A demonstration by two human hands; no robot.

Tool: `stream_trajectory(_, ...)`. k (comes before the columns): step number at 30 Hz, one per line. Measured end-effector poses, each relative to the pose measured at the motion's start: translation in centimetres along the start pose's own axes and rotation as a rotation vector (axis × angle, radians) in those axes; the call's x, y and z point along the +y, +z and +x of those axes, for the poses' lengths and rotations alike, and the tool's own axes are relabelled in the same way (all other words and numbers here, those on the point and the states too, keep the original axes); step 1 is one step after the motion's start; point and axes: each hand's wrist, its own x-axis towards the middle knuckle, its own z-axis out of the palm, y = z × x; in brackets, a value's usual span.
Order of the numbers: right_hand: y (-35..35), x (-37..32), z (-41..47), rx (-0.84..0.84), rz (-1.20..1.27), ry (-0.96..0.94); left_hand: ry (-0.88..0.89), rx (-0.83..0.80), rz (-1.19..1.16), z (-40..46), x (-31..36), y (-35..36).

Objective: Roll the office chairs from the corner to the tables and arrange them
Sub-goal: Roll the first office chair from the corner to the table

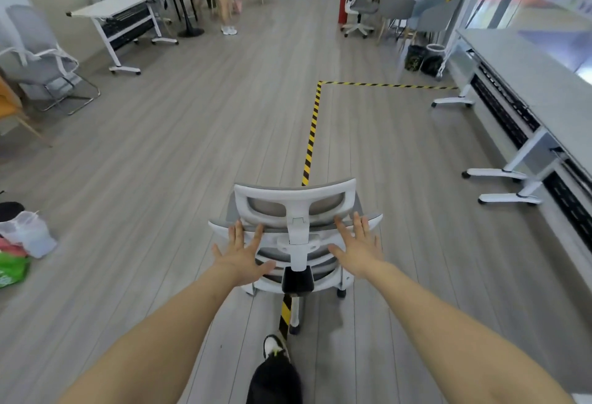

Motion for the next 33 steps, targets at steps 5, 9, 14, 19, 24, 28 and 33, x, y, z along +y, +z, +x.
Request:
stream_trajectory(5, -5.6, 1.1, 12.6, 0.003, -0.037, 0.039, 0.044, 0.03, -0.004, 12.5, 1.3, -6.9)
stream_trajectory(9, -11.1, 1.5, 22.1, -0.055, -0.066, 0.091, 0.073, -0.03, 0.033, 22.0, 2.6, -13.7)
stream_trajectory(14, -16.7, 2.7, 32.7, -0.073, -0.049, 0.14, 0.124, -0.083, 0.044, 32.8, 4.5, -21.1)
stream_trajectory(19, -21.9, 4.1, 43.1, -0.044, -0.055, 0.169, 0.157, -0.071, 0.077, 43.4, 6.8, -27.8)
stream_trajectory(24, -26.5, 6.3, 54.3, 0.024, -0.032, 0.189, 0.179, -0.044, 0.08, 55.0, 9.6, -33.8)
stream_trajectory(28, -30.8, 8.2, 63.0, 0.041, -0.018, 0.185, 0.156, -0.019, 0.11, 63.5, 12.3, -38.7)
stream_trajectory(33, -37.5, 11.5, 73.3, 0.024, 0.014, 0.174, 0.151, -0.012, 0.143, 73.5, 17.0, -45.1)
